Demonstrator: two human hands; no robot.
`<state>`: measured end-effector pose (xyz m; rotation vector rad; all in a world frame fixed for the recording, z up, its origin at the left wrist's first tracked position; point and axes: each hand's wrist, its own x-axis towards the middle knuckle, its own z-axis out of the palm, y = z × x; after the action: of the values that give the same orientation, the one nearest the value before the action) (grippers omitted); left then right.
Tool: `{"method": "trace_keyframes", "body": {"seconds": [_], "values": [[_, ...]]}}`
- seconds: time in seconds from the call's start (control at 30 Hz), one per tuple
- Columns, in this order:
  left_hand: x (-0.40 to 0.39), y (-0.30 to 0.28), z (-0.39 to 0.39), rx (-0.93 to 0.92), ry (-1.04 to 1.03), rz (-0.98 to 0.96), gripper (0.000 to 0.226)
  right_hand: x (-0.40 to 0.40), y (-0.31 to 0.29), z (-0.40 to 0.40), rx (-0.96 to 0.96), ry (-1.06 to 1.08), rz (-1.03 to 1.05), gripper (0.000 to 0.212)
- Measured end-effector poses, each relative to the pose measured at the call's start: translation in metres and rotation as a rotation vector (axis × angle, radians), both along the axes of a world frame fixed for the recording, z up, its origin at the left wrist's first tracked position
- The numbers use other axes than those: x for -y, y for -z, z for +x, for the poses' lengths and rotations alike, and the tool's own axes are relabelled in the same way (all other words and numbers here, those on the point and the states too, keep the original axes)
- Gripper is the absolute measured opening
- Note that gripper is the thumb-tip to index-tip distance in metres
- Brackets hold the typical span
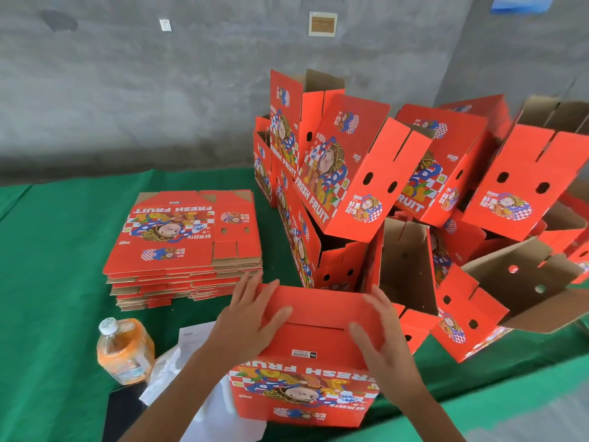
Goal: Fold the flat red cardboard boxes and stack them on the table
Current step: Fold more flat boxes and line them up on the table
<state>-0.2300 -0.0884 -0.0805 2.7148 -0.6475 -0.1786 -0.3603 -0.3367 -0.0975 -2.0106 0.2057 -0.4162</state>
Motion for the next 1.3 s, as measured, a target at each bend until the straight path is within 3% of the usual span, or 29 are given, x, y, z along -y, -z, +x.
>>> {"method": "trace_keyframes", "body": {"seconds": [0.07, 0.17, 0.27, 0.47, 0.57, 0.63, 0.73, 0.83, 0.97, 1.03, 1.13, 1.3], "values": [[-0.003, 0.000, 0.002, -0.010, -0.051, 0.021, 0.090, -0.006, 0.001, -0.001, -0.047, 0.150, 0.264, 0.043], [-0.011, -0.002, 0.006, -0.100, -0.097, 0.012, 0.108, -0.008, 0.005, 0.004, -0.334, 0.273, 0.560, 0.029], [-0.017, 0.001, 0.008, -0.162, -0.143, -0.044, 0.111, 0.002, 0.008, 0.010, -0.599, 0.299, 0.715, 0.058], [-0.026, 0.012, 0.005, -0.158, -0.338, -0.233, 0.059, 0.020, 0.015, -0.002, -1.015, 0.139, 0.489, 0.098], [-0.035, 0.009, 0.001, -0.210, -0.336, -0.262, 0.051, 0.022, 0.020, -0.016, -1.023, 0.038, 0.339, 0.076], [-0.043, 0.006, 0.001, -0.215, -0.347, -0.298, 0.048, 0.020, 0.013, -0.009, -0.992, 0.065, 0.360, 0.084], [-0.061, -0.002, 0.008, -0.193, -0.414, -0.411, 0.046, 0.007, -0.019, 0.023, -1.040, -0.004, 0.196, 0.094], [-0.088, -0.011, 0.017, -0.102, -0.538, -0.556, 0.048, -0.008, -0.056, 0.044, -0.960, -0.122, 0.220, 0.095], [-0.122, -0.036, 0.030, 0.056, -0.702, -0.825, 0.061, -0.028, -0.113, 0.055, -0.644, -0.312, 0.279, 0.057], [-0.132, -0.047, 0.030, 0.090, -0.705, -0.945, 0.063, -0.037, -0.138, 0.057, -0.448, -0.326, 0.249, 0.052], [-0.133, -0.054, 0.028, 0.065, -0.636, -0.985, 0.047, -0.049, -0.161, 0.053, -0.158, -0.394, 0.065, 0.053], [-0.080, -0.083, 0.016, 0.033, -0.367, -1.146, 0.026, -0.061, -0.178, 0.031, 0.229, -0.330, -0.470, 0.052]]}}
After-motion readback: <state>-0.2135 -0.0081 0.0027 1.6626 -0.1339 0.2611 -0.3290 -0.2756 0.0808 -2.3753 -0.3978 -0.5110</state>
